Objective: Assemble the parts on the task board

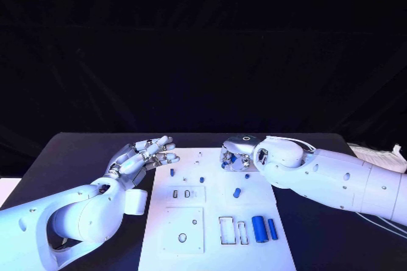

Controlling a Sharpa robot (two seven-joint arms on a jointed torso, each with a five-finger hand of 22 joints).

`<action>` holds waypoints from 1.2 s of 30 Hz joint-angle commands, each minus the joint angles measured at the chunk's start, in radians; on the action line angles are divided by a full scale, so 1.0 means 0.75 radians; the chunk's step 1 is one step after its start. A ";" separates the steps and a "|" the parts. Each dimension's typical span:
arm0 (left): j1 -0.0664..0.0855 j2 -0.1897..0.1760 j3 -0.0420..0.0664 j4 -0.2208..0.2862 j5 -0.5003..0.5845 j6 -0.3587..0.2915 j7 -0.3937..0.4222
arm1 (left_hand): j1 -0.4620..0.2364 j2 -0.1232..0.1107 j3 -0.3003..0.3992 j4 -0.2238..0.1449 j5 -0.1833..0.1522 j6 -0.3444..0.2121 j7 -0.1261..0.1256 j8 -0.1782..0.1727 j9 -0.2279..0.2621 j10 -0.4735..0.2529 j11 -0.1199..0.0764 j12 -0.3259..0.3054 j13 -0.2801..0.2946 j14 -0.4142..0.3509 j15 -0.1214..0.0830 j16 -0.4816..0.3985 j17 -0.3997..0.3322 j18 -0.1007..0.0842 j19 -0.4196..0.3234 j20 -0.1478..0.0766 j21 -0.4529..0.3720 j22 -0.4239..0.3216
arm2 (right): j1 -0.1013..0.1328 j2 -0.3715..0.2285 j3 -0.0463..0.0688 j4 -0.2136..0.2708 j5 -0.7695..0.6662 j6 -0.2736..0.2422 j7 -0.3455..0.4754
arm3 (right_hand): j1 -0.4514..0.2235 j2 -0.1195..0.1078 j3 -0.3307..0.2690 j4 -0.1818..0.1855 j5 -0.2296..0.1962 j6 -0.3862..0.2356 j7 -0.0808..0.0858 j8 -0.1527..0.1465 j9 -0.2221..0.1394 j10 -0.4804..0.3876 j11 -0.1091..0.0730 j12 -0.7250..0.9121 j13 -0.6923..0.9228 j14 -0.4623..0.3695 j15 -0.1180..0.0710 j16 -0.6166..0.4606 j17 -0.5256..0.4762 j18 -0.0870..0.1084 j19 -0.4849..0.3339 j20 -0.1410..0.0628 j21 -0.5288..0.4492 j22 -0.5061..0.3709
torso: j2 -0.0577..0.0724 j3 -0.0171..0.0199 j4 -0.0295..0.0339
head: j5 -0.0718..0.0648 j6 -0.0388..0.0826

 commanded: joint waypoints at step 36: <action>0.002 0.006 0.001 -0.006 0.002 0.011 -0.005 | -0.009 0.004 0.000 -0.014 0.001 -0.007 0.009 -0.014 -0.002 -0.011 0.009 -0.015 -0.001 -0.006 0.007 -0.012 0.006 0.015 -0.002 0.004 -0.010 -0.004 | 0.012 0.079 0.018 -0.038 0.010 -0.302 -0.015 | 0.067 0.068 0.105 0.058 -0.115 0.098 -0.012 0.021 0.047 0.098 -0.025 -0.005 0.004 0.047 -0.007 0.104 0.092 -0.032 0.052 -0.015 0.087 0.124 | 0.018 -0.0054 0.0112 | 0.004 0.020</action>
